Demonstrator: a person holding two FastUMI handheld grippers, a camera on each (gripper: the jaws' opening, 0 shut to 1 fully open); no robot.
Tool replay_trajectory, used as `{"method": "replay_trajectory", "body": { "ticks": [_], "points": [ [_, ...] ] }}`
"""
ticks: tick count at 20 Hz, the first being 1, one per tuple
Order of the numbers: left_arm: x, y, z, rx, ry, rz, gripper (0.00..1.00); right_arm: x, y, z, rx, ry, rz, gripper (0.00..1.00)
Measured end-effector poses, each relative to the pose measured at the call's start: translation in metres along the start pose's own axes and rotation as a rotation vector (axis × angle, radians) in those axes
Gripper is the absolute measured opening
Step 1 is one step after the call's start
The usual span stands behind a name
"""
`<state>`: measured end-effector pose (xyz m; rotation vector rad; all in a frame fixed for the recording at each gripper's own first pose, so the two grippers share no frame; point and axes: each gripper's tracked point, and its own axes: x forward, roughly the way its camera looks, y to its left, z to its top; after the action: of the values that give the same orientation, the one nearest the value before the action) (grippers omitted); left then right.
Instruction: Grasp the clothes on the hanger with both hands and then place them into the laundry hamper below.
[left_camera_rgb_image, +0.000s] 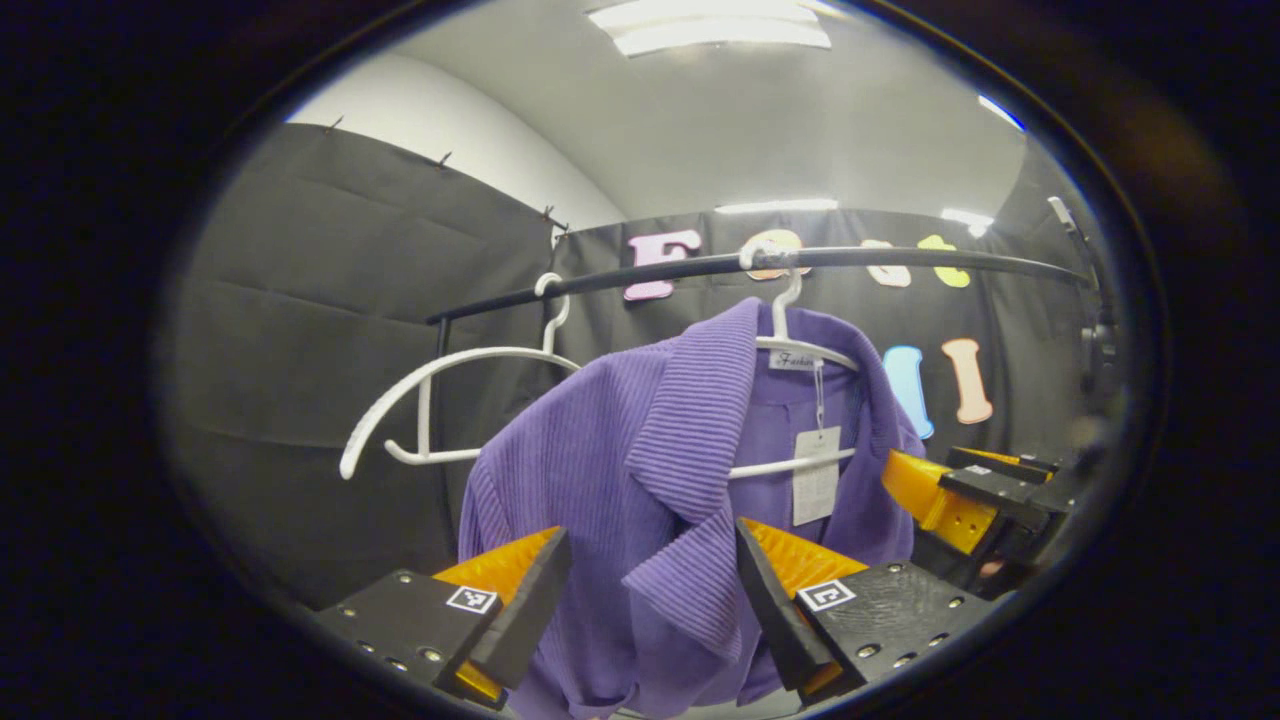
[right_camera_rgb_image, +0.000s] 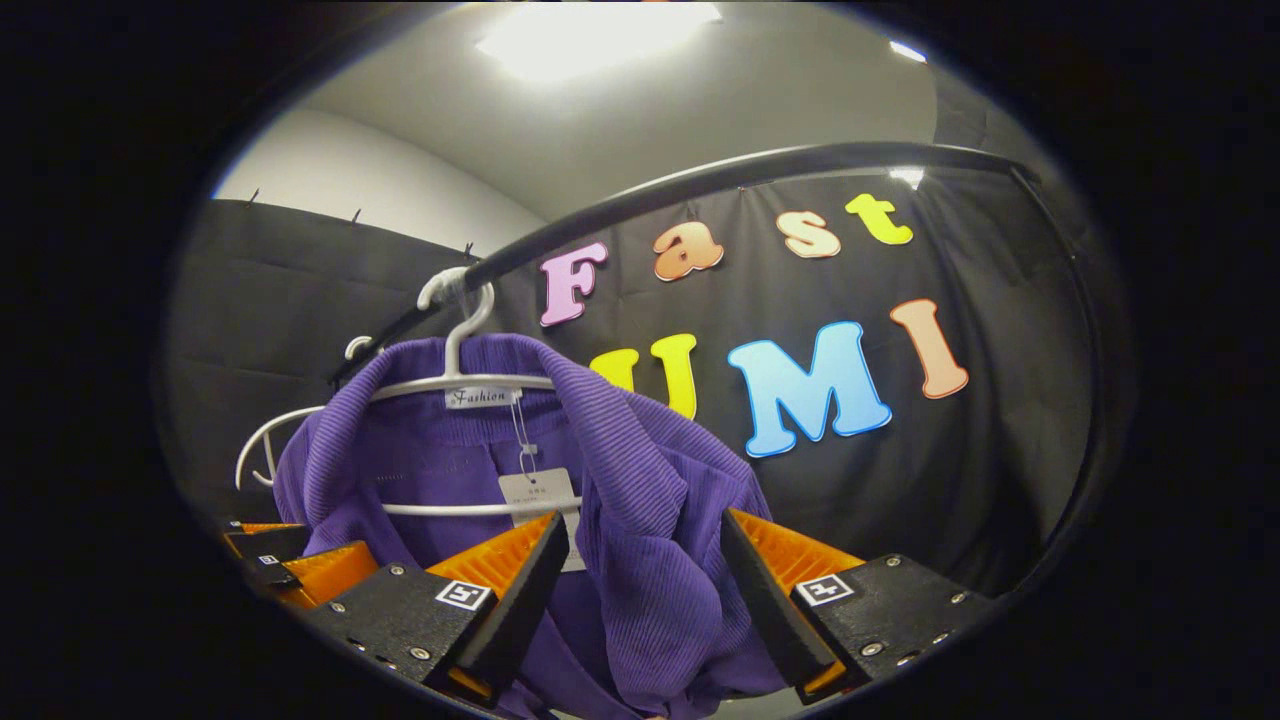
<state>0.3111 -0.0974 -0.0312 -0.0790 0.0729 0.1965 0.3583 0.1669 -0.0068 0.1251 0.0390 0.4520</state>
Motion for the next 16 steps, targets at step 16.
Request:
{"method": "replay_trajectory", "body": {
  "ticks": [16],
  "points": [
    [0.034,0.024,-0.015,0.068,-0.005,0.127,0.81,0.056,-0.010,-0.056,-0.041,0.122,-0.100,0.61]
  ]
}}
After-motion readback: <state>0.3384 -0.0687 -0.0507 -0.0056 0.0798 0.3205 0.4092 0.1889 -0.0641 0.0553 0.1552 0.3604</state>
